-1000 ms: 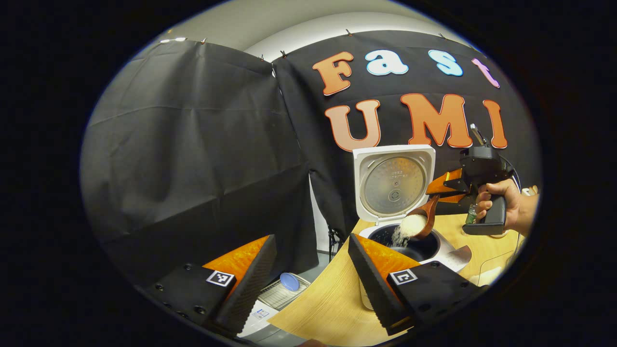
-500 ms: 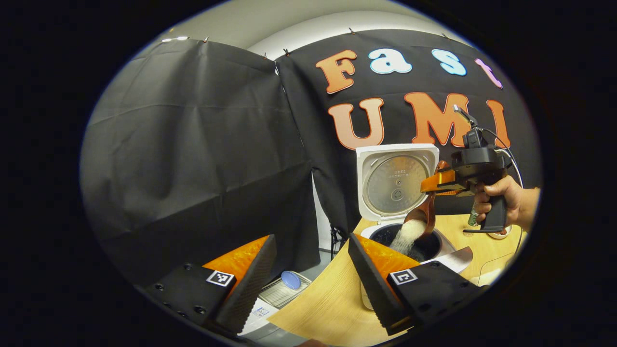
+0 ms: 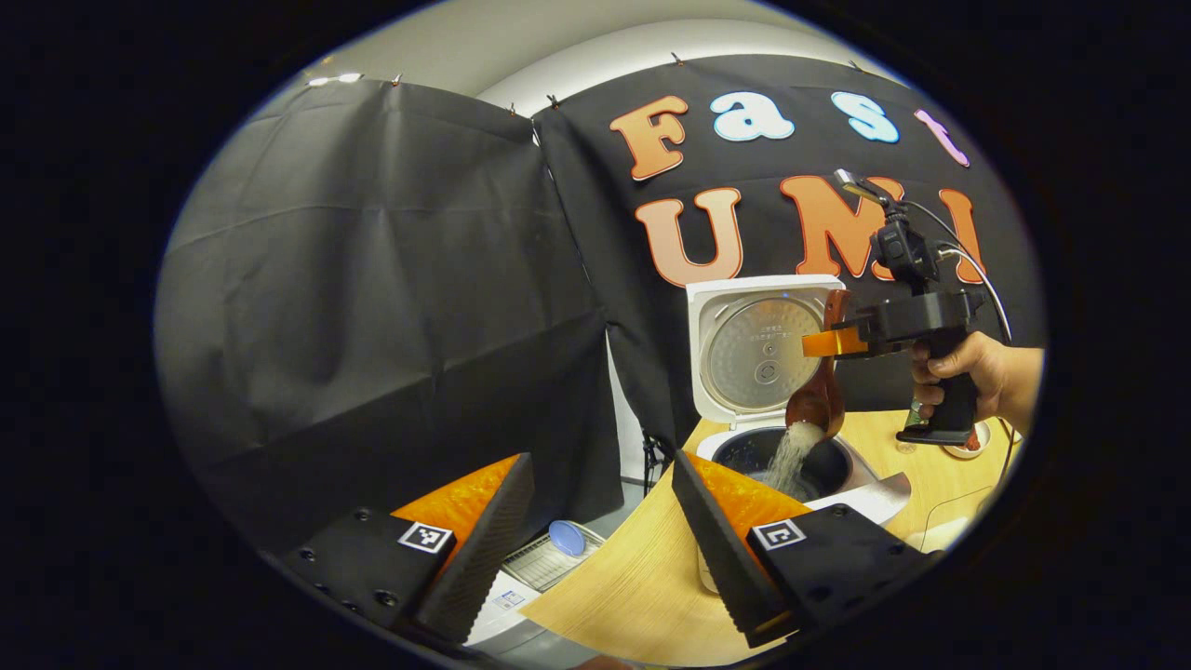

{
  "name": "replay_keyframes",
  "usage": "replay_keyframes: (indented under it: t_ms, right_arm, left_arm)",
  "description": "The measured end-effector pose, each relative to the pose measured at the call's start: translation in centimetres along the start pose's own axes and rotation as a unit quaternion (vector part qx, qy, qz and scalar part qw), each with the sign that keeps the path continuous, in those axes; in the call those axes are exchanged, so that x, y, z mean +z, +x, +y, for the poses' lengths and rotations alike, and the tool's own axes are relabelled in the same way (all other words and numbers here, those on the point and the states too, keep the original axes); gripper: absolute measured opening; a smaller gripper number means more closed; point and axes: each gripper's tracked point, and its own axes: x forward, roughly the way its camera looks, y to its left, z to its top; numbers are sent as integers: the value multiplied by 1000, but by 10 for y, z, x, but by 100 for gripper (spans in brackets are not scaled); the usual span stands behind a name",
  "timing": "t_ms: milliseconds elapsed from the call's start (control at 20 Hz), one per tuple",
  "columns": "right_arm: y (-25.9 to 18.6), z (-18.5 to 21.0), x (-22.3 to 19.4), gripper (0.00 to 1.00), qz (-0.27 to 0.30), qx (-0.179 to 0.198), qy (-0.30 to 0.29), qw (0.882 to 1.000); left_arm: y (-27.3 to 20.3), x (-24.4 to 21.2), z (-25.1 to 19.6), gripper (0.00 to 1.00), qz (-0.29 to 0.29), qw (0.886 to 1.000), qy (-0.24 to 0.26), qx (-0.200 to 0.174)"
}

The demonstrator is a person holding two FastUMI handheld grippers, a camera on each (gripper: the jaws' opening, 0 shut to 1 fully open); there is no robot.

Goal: Close the left gripper, press the button to open the rice cooker; take a wooden spoon from the chopstick holder with the right hand, scoop a spoonful of rice and pour it into the rice cooker, then put the wooden spoon back into the chopstick holder.

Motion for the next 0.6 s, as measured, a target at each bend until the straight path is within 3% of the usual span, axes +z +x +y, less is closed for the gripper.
replay_keyframes:
  t_ms: [300,600]
  right_arm:
    - [-7,26,10,12,-31,40,-73,996]
    - [-9,39,25,12,-58,45,-165,984]
  left_arm:
    - [-13,1,1,100,-6,1000,-1,0]
    - [-24,-3,13,100,-5,1000,-3,9]
